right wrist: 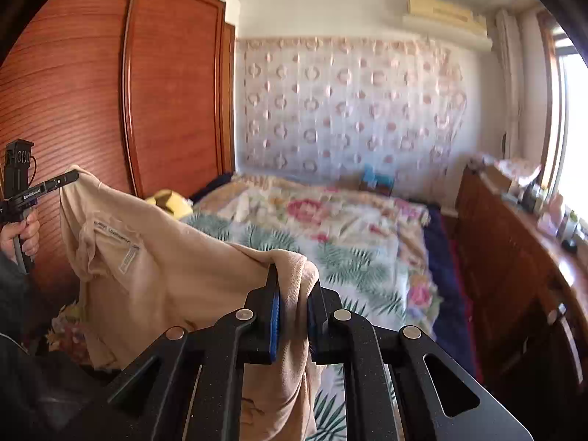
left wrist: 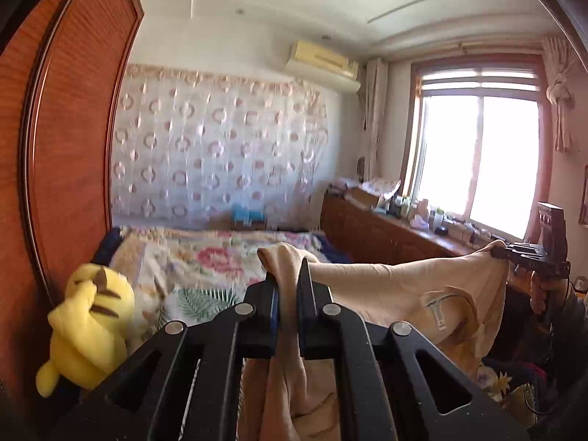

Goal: Fold small clothes
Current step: 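Lift the peach shirt hem with both grippers and carry it toward the collar, then lower the hem onto the shirt and open both grippers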

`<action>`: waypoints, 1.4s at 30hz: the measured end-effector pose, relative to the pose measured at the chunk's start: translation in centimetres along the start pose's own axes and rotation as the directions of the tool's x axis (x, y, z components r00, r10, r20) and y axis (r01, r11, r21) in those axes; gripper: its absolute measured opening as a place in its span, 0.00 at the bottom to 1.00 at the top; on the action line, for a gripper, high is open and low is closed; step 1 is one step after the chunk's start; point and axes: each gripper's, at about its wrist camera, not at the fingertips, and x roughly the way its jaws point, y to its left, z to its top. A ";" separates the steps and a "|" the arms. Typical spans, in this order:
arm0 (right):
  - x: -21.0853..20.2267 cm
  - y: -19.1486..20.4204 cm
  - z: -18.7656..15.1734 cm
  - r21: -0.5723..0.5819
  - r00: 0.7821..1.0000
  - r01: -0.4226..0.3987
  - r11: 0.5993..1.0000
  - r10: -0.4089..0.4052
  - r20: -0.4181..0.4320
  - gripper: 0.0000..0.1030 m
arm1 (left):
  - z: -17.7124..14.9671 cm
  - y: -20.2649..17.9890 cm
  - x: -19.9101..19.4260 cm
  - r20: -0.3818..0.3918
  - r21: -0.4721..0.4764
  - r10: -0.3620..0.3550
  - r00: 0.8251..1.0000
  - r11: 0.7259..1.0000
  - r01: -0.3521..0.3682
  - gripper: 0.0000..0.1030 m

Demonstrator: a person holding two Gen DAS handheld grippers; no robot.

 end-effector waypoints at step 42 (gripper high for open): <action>31.9 -2.8 9.5 -0.117 0.968 0.216 0.969 -0.229 -0.105 0.11 | -1.0 10.3 33.7 -0.212 0.121 0.251 0.944 0.966 -0.229 0.08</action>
